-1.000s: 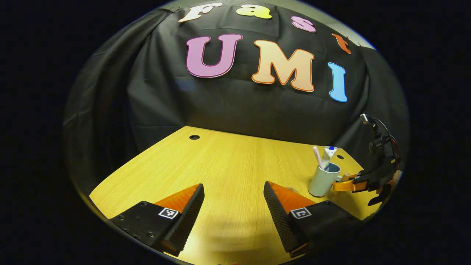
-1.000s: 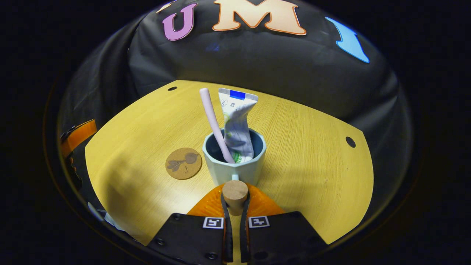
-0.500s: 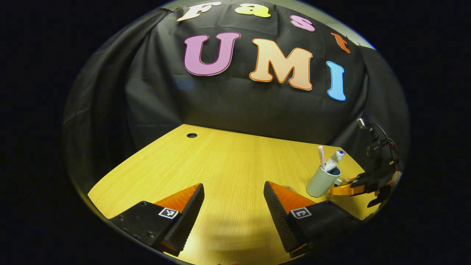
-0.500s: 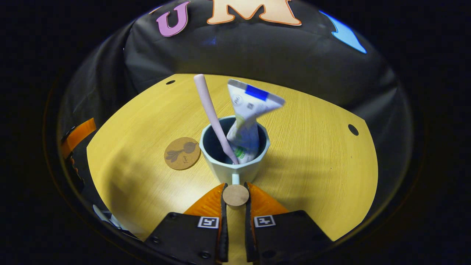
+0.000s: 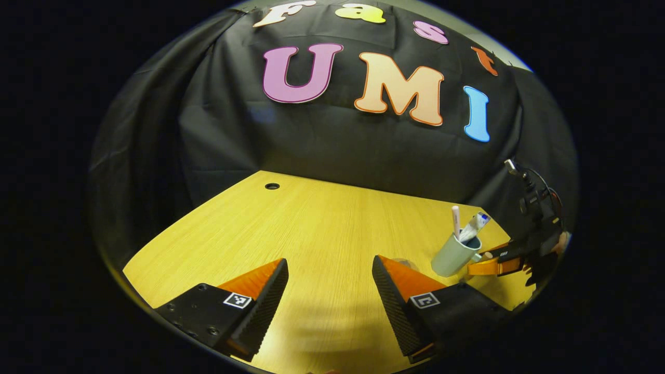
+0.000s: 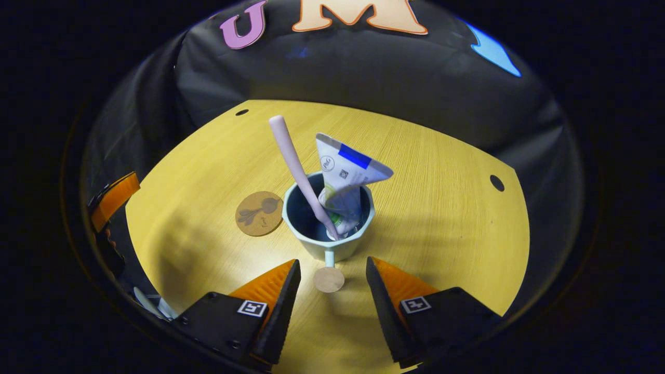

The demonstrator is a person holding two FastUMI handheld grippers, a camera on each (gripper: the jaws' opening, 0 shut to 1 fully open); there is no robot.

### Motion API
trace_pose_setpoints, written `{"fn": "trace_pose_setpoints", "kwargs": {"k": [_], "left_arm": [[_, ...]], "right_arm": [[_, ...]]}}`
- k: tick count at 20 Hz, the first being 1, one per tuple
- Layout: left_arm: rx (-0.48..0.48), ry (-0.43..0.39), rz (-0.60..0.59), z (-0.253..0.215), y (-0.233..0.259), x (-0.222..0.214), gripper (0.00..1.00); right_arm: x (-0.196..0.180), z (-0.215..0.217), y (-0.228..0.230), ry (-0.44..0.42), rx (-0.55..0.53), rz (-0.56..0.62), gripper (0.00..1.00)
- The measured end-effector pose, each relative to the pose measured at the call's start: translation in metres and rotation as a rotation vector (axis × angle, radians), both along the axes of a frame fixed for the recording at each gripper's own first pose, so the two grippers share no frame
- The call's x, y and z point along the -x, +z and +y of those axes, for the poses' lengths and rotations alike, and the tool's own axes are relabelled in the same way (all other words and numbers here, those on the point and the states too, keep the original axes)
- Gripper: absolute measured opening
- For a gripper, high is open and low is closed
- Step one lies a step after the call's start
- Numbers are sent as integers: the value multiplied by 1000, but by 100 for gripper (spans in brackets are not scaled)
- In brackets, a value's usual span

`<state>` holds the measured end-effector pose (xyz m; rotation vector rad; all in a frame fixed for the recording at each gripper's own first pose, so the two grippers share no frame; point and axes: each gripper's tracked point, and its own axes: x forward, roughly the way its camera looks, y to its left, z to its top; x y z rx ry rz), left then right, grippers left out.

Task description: Put the toothbrush and toothpaste on the desktop into the cup, then pick up the cup and place it on the coaster on the desktop.

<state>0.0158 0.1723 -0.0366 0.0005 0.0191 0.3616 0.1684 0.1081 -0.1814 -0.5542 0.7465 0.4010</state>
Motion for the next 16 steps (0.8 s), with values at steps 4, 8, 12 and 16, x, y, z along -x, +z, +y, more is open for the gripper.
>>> {"fn": "trace_pose_setpoints", "kwargs": {"k": [4,8,12,16], "left_arm": [[6,21,16,6,-6,10,94],[22,48,26,12,-12,20,94],[27,62,29,17,-13,23,94],[42,61,38,16,-18,21,94]], "right_arm": [[-9,4,0,2,63,55,76],[-9,4,-13,-12,115,143,75],[-6,-5,-27,-32,161,198,51],[-6,-5,-30,-37,164,214,30]]}}
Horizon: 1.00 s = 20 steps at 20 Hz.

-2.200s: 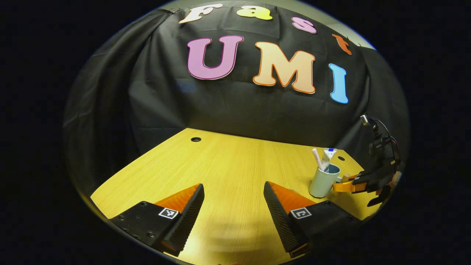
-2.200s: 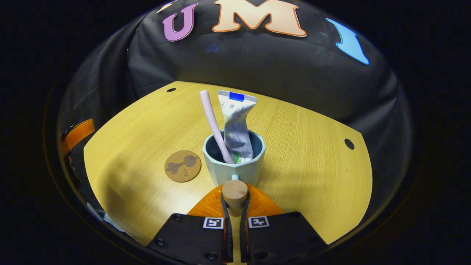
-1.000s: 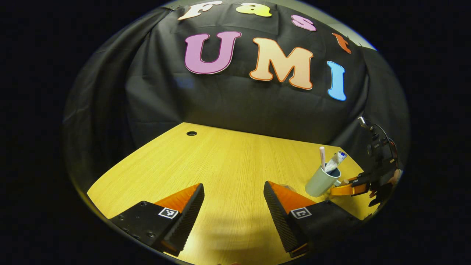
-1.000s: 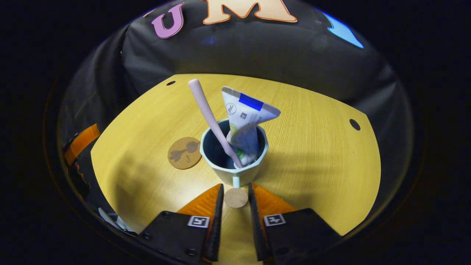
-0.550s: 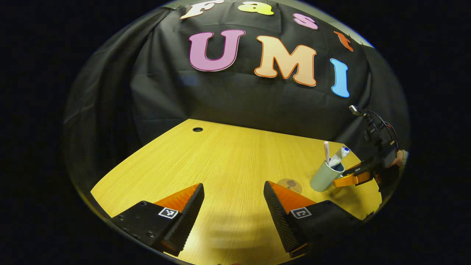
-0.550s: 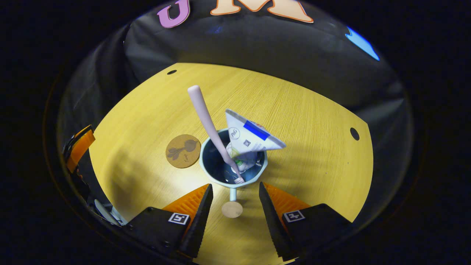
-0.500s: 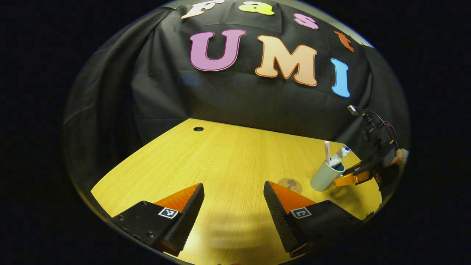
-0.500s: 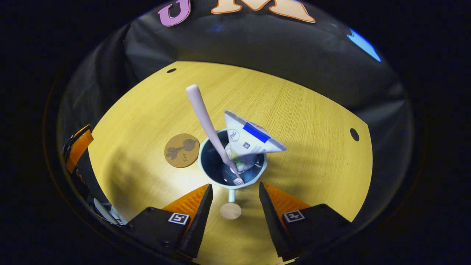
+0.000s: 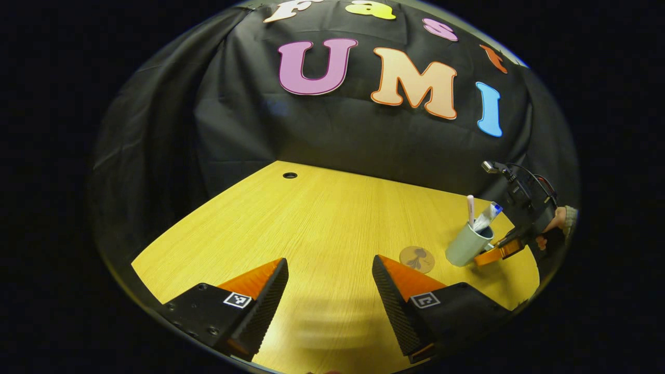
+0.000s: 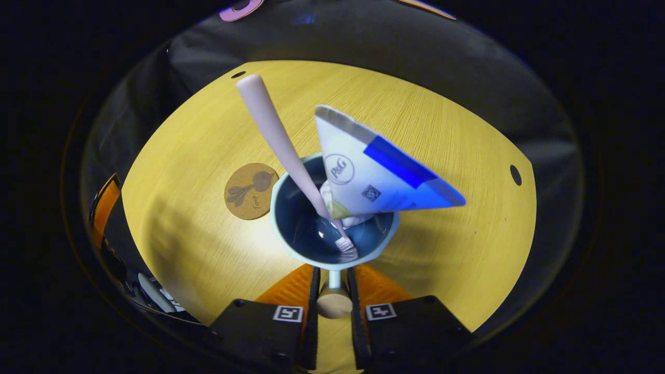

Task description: Put the toothbrush and toothpaste on the desktop into the cup, then pick up the cup and place it on the coaster on the desktop.

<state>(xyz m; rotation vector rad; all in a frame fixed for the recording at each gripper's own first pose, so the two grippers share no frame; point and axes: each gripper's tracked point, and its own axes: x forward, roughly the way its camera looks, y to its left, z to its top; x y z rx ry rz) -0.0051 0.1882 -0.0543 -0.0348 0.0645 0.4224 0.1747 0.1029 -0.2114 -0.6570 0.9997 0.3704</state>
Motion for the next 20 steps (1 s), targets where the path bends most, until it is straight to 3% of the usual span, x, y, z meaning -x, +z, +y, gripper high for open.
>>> {"fn": "trace_pose_setpoints", "kwargs": {"k": [6,13,20], "left_arm": [[-10,-12,0,-3,3,-5,94],[-15,-15,6,1,2,-5,94],[1,-20,7,7,1,-3,94]], "right_arm": [[1,-1,2,-9,-9,-25,19],[-2,5,5,31,-49,-64,19],[-20,41,4,119,-131,-83,18]]}}
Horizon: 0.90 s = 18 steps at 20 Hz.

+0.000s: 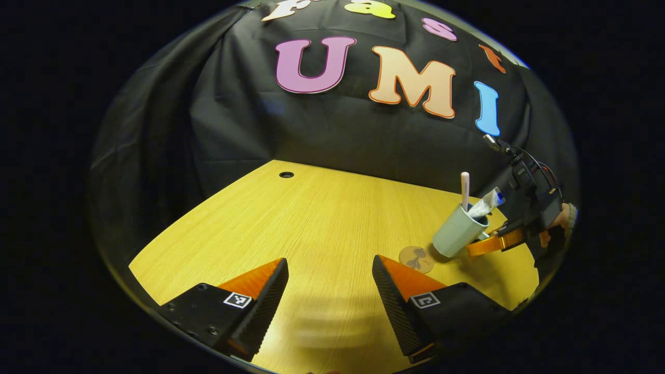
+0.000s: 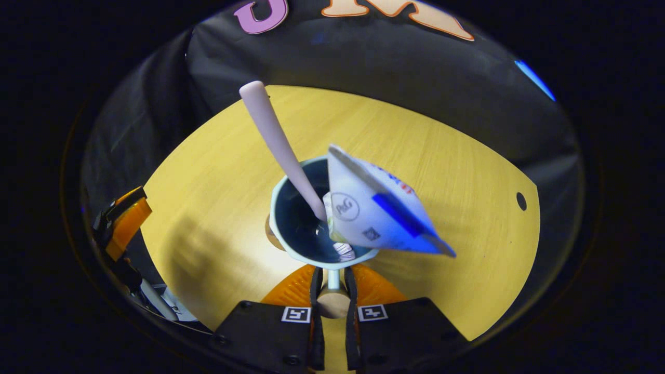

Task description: Put the toothbrush and toothpaste on the desktop into the cup, then pick up the cup and place it on the coaster on the desktop.

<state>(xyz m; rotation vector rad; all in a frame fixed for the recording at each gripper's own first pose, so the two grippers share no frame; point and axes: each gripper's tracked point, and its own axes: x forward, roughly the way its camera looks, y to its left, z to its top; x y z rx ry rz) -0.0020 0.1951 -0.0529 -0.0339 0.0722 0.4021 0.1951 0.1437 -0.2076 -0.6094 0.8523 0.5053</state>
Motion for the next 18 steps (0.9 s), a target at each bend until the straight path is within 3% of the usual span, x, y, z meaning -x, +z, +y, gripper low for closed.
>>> {"fn": "trace_pose_setpoints", "kwargs": {"k": [7,14,18], "left_arm": [[5,7,13,13,-6,7,94],[11,2,10,21,-3,7,94],[-5,-17,14,18,1,6,94]], "right_arm": [[-2,14,-24,74,70,54,18],[2,9,-34,69,117,55,19],[13,12,-22,75,50,64,33]]}}
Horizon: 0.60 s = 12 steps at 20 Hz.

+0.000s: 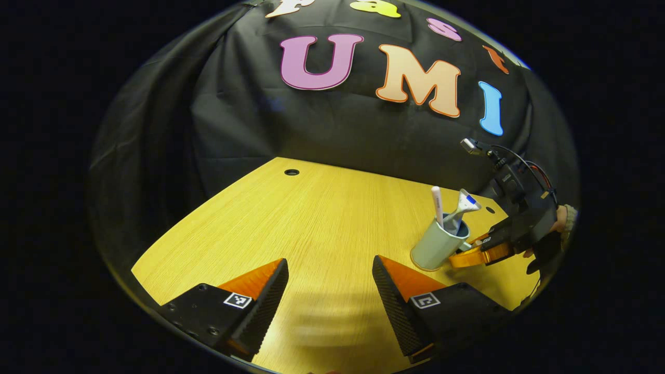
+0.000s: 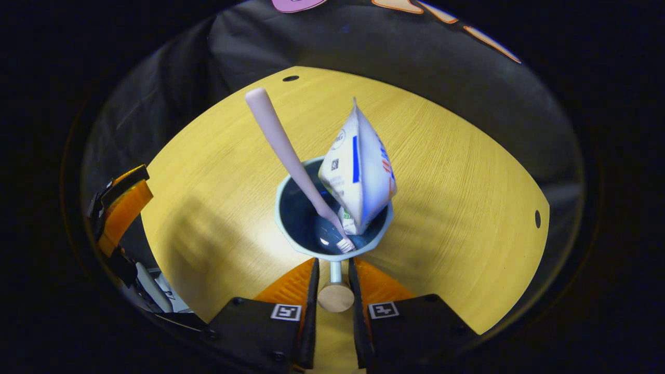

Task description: Put the toothbrush and toothpaste on the desktop into the cup, then pick up the cup and place it on the coaster on the desktop.

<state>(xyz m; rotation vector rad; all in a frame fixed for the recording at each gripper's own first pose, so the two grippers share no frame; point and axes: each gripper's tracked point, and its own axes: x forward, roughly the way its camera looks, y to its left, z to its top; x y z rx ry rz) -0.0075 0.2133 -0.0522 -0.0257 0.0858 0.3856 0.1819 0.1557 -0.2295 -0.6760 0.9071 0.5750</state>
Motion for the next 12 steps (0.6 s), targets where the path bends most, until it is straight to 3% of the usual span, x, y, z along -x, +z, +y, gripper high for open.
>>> {"fn": "trace_pose_setpoints", "kwargs": {"k": [1,3,12], "left_arm": [[-3,-7,1,-2,2,-1,94],[-5,-25,-2,-9,7,-3,94],[-34,-132,39,-51,4,-10,94]], "right_arm": [[4,2,3,4,-30,2,51],[12,-2,15,-4,-75,-14,100],[59,-59,102,-142,-332,-290,96]]}}
